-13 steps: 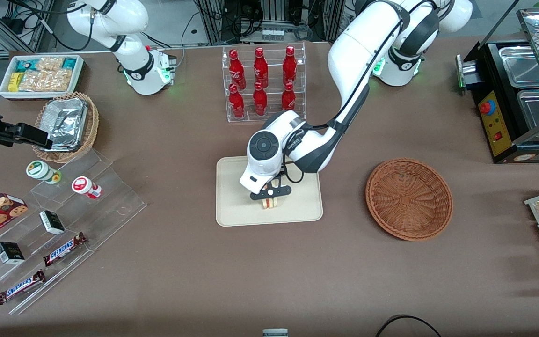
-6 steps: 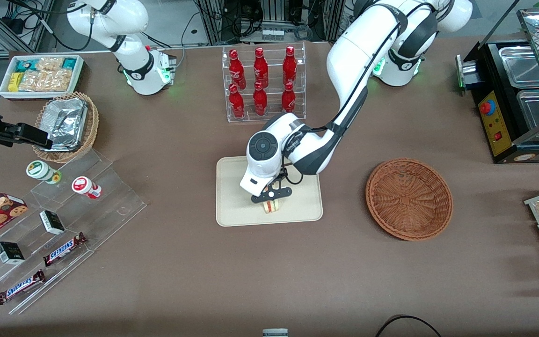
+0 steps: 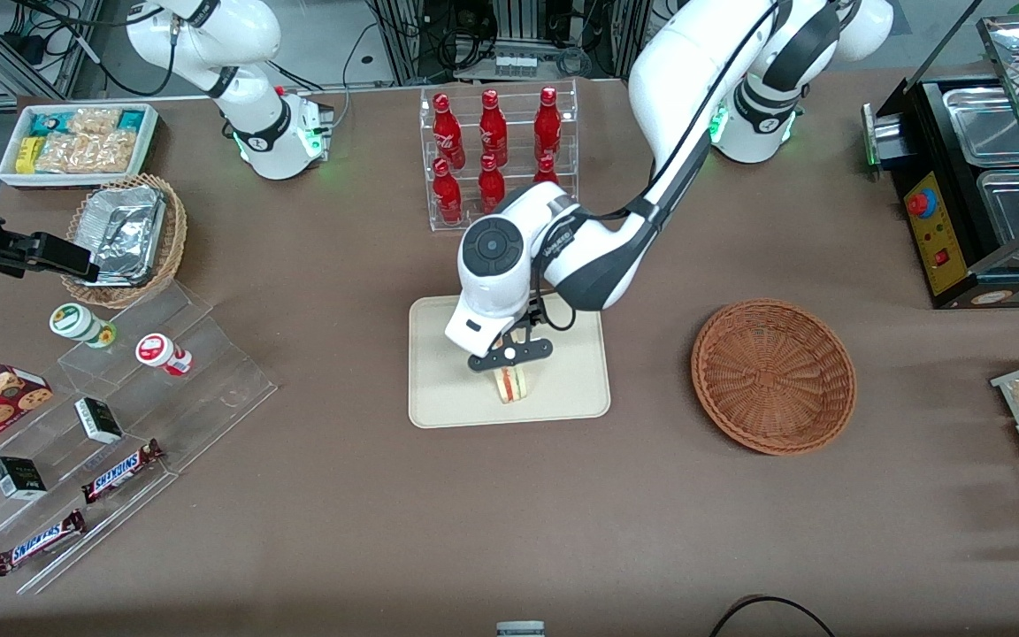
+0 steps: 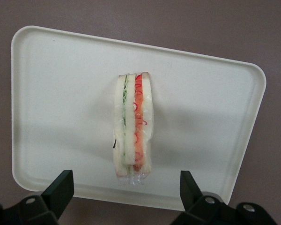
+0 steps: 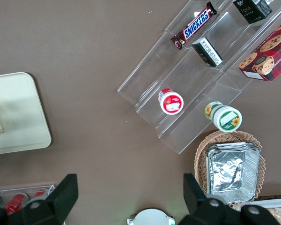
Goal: Place sandwich from basket to tray
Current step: 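Lower the sandwich onto the tray and open the left gripper, then raise the left gripper off the sandwich and move back over the basket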
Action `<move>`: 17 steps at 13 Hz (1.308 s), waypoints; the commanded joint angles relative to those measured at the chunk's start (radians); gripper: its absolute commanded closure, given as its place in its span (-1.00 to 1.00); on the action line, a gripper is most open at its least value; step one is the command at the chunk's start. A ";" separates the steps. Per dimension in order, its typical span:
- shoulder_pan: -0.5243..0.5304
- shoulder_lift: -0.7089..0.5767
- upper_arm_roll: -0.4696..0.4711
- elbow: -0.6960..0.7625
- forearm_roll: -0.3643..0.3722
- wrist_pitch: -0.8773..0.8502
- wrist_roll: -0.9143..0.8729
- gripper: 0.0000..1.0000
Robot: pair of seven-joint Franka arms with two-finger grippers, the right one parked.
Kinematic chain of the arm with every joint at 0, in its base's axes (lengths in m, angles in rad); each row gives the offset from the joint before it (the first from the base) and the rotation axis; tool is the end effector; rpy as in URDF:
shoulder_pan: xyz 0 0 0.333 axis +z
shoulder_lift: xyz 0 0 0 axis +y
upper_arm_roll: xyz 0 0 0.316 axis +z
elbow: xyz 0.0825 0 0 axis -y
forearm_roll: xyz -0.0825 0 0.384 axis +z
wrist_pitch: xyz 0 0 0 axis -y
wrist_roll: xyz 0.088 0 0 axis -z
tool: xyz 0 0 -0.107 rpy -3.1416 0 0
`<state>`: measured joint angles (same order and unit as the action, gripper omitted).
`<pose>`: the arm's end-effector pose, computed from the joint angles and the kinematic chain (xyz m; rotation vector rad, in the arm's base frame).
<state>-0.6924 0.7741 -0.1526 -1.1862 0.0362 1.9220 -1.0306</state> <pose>0.5230 -0.5381 0.3257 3.1024 0.3331 -0.1201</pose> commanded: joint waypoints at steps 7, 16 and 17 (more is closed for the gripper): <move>0.091 -0.105 0.016 -0.016 0.018 -0.136 0.134 -1.00; 0.405 -0.349 0.015 -0.289 0.008 -0.143 0.572 -1.00; 0.442 -0.384 0.015 -0.315 0.008 -0.161 0.617 -1.00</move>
<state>-0.3043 0.4825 -0.1271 -1.4099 0.0451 1.7768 -0.4857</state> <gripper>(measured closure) 0.000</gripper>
